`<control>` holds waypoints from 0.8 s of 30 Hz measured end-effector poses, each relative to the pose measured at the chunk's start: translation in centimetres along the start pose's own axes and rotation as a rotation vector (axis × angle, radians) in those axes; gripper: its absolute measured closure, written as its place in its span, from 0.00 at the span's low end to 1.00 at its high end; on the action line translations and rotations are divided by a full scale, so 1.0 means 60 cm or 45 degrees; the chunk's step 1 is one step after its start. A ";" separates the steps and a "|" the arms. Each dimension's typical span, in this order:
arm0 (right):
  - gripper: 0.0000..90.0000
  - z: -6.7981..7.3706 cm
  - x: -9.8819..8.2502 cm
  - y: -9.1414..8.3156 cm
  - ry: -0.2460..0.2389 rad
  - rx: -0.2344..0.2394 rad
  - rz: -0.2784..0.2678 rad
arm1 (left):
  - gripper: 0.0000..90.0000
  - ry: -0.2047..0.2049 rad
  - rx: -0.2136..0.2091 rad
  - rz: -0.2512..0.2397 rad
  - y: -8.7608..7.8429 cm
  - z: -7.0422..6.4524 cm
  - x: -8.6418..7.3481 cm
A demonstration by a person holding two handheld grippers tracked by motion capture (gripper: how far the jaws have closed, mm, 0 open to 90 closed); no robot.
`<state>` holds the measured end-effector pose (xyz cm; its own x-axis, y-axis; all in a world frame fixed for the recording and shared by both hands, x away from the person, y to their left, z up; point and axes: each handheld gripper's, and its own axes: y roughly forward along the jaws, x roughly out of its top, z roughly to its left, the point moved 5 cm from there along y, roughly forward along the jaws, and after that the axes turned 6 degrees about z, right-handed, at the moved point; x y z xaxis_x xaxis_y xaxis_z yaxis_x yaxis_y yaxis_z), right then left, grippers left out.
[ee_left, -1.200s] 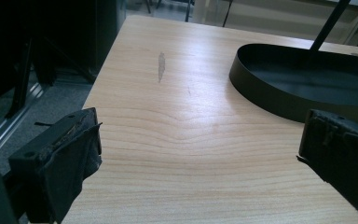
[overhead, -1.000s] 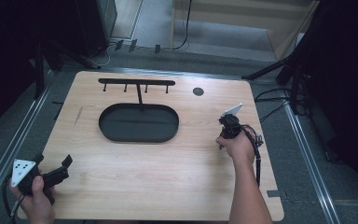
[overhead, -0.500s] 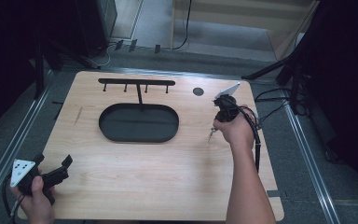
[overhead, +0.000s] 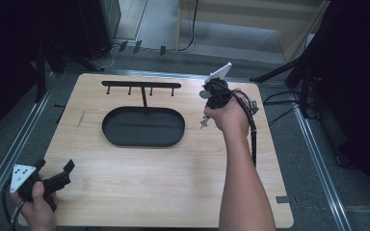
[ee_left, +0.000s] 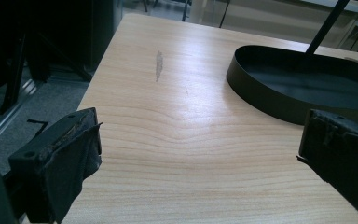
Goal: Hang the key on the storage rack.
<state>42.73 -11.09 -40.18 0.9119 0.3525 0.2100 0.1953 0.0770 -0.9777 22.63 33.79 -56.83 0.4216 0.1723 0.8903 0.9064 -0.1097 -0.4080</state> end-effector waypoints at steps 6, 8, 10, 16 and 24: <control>0.94 0.040 0.030 -0.029 -0.058 0.017 -0.024 | 0.00 -0.003 0.000 -0.003 0.000 0.000 0.000; 0.94 0.054 0.039 -0.038 -0.072 0.032 -0.032 | 0.00 -0.004 0.001 -0.002 0.000 0.000 0.000; 0.94 0.067 0.047 -0.044 -0.084 0.051 -0.038 | 0.00 -0.003 0.000 -0.002 0.000 0.000 0.000; 0.94 0.105 0.065 -0.057 -0.144 0.094 -0.038 | 0.00 -0.004 0.001 0.002 0.000 0.001 0.000; 0.94 0.138 0.084 -0.075 -0.189 0.127 -0.068 | 0.00 -0.004 0.000 0.005 0.000 0.001 0.000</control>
<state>43.45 -1.94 -34.71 0.8364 0.4787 0.2669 0.1989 0.1886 -0.9617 22.61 33.88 -56.84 0.4254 0.1750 0.8879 0.9046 -0.1105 -0.4116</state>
